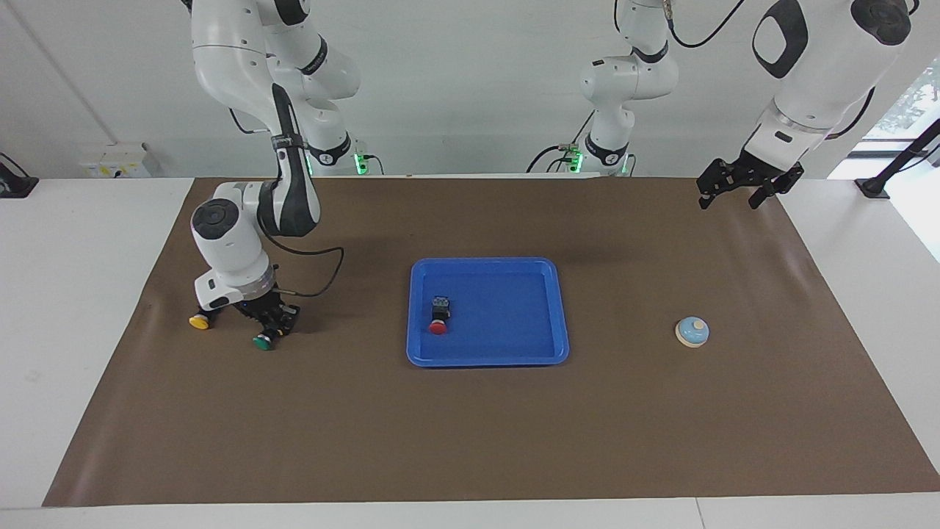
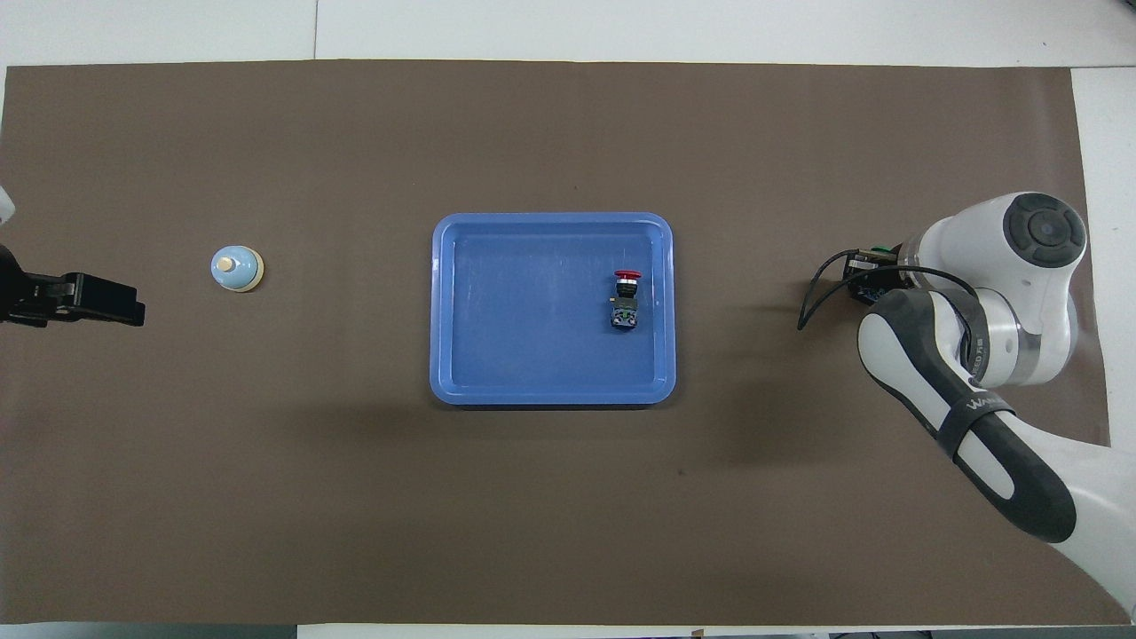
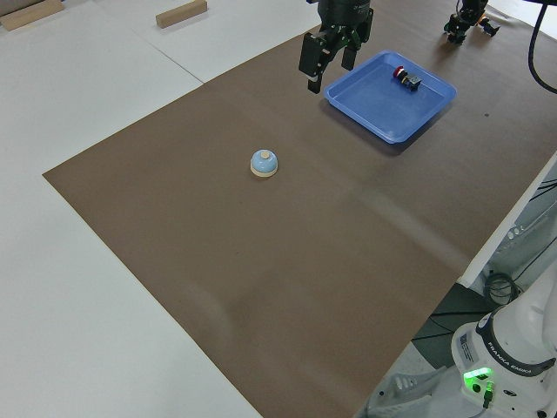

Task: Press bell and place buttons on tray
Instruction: 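Release the red button and move the right gripper to the green button, then carry the green button with the right gripper into the tray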

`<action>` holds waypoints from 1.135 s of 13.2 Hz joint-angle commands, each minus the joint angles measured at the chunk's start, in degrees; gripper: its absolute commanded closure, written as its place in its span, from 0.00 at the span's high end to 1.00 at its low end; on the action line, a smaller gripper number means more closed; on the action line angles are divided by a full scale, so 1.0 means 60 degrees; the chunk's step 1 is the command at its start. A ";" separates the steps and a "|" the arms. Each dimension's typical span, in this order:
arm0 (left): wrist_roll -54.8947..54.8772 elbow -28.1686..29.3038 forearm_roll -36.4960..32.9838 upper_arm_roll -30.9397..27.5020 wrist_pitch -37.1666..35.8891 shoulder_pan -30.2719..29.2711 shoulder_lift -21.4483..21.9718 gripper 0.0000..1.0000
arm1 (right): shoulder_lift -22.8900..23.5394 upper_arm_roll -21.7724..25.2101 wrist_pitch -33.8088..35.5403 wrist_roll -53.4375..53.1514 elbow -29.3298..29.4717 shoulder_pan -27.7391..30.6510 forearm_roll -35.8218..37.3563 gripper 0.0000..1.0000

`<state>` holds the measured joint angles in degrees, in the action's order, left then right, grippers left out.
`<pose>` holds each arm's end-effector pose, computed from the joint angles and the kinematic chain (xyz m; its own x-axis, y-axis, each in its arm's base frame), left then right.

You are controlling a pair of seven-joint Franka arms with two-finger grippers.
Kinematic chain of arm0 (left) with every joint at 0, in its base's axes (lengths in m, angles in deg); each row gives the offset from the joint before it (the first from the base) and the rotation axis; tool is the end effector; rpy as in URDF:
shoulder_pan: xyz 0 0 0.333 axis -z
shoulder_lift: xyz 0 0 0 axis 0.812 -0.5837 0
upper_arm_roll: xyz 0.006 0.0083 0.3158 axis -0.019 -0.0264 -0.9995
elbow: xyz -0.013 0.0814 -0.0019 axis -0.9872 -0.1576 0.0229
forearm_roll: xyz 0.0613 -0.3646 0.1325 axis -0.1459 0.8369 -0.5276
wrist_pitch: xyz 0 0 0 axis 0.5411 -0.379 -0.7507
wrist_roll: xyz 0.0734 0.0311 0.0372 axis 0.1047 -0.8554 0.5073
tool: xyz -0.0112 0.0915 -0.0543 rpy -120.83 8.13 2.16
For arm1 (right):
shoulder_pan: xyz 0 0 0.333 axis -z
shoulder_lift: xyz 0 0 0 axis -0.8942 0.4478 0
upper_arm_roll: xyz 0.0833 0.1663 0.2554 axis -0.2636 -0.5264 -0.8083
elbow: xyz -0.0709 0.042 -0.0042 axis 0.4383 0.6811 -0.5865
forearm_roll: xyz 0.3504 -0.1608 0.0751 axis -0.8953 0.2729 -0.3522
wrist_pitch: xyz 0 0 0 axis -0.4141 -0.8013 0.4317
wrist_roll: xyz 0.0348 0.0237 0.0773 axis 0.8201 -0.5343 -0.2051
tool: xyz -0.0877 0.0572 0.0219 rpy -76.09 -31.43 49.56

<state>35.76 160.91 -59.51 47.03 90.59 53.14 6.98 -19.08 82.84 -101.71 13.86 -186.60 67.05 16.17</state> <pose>0.5270 -0.0127 0.5834 0.9962 -0.0714 -0.0498 -0.0706 -0.9974 0.0173 0.5900 -0.0164 0.2901 0.9612 -0.2716 0.0485 -0.2734 -0.9613 0.0346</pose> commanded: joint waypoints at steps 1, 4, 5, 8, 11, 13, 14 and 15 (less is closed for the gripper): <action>0.0004 -0.0003 -0.0026 -0.0006 -0.0044 -0.0013 0.0098 1.00 | -0.0077 -0.0106 0.1082 -0.0054 0.0817 -0.0488 0.0072 0.00; 0.0004 -0.0003 -0.0026 -0.0006 -0.0044 -0.0013 0.0098 1.00 | 0.0039 -0.0106 0.2897 -0.0477 0.2426 -0.1221 -0.0059 0.00; 0.0004 -0.0003 -0.0026 -0.0006 -0.0044 -0.0013 0.0098 1.00 | 0.0214 -0.0106 0.3426 -0.0755 0.3027 -0.1542 -0.0089 0.00; 0.0004 -0.0003 -0.0026 -0.0006 -0.0044 -0.0013 0.0098 1.00 | 0.0611 -0.0106 0.4630 -0.1518 0.4451 -0.2655 -0.0104 0.00; 0.0004 -0.0003 -0.0026 -0.0006 -0.0044 -0.0013 0.0098 1.00 | 0.0743 -0.0106 0.4867 -0.2644 0.4892 -0.3784 -0.0322 0.00; 0.0004 -0.0003 -0.0026 -0.0006 -0.0044 -0.0013 0.0098 1.00 | 0.0801 -0.0092 0.4838 -0.3259 0.4908 -0.4501 -0.0922 0.00; 0.0004 -0.0003 -0.0026 -0.0006 -0.0044 -0.0013 0.0098 1.00 | 0.0932 -0.0091 0.4751 -0.3756 0.4923 -0.4809 -0.0982 0.00; 0.0004 -0.0003 -0.0026 -0.0006 -0.0044 -0.0013 0.0098 1.00 | 0.1166 -0.0091 0.4706 -0.4080 0.5068 -0.5175 -0.0983 0.00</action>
<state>35.76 160.91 -59.51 47.03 90.59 53.14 6.99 -14.90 82.23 -73.97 -7.39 -158.98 38.35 11.49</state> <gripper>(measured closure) 0.000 0.577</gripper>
